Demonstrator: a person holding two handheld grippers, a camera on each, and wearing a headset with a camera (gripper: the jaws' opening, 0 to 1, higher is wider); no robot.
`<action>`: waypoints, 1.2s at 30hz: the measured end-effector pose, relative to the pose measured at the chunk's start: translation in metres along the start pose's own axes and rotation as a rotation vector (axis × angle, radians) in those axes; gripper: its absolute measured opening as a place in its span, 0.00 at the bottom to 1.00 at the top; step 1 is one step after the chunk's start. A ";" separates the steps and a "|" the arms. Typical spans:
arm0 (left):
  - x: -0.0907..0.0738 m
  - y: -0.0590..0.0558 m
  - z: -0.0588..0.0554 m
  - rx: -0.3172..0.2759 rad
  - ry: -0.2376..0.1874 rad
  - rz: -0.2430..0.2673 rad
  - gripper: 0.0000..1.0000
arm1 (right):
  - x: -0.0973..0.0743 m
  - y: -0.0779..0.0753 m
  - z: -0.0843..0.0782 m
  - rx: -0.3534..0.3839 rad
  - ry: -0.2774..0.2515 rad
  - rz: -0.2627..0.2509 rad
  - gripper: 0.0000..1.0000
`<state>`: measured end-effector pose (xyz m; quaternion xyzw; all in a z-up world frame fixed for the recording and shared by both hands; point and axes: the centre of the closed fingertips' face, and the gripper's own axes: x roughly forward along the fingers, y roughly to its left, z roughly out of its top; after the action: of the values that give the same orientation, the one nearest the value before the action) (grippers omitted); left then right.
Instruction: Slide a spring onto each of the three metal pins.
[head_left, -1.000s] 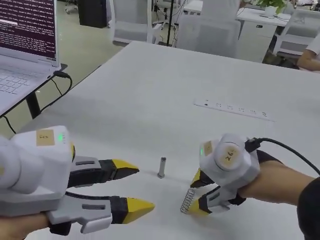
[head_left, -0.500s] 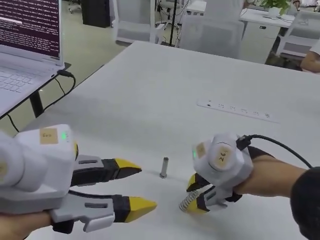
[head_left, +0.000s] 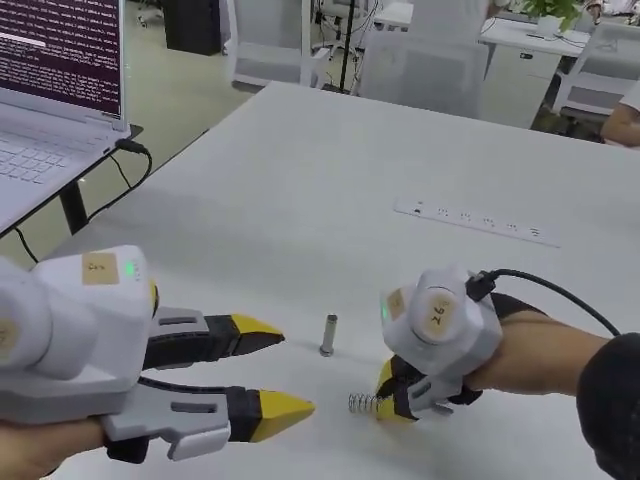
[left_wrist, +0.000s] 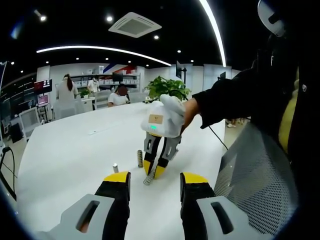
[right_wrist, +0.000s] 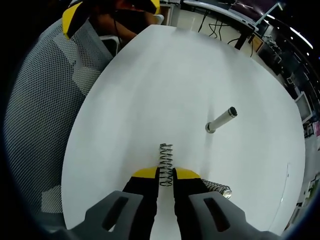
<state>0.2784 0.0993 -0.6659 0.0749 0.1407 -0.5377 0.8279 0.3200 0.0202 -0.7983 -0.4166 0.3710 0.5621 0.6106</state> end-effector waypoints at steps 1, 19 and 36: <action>0.000 0.000 0.000 0.000 0.000 0.000 0.34 | 0.000 0.000 0.000 -0.001 0.000 0.000 0.09; 0.007 0.002 -0.002 0.021 0.022 -0.027 0.33 | -0.022 0.006 0.013 0.034 -0.038 0.008 0.08; 0.028 0.003 0.004 0.075 0.049 -0.092 0.32 | -0.062 0.016 0.040 0.021 -0.094 0.006 0.08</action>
<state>0.2922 0.0755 -0.6710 0.1128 0.1440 -0.5780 0.7953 0.2977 0.0345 -0.7272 -0.3822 0.3490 0.5789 0.6301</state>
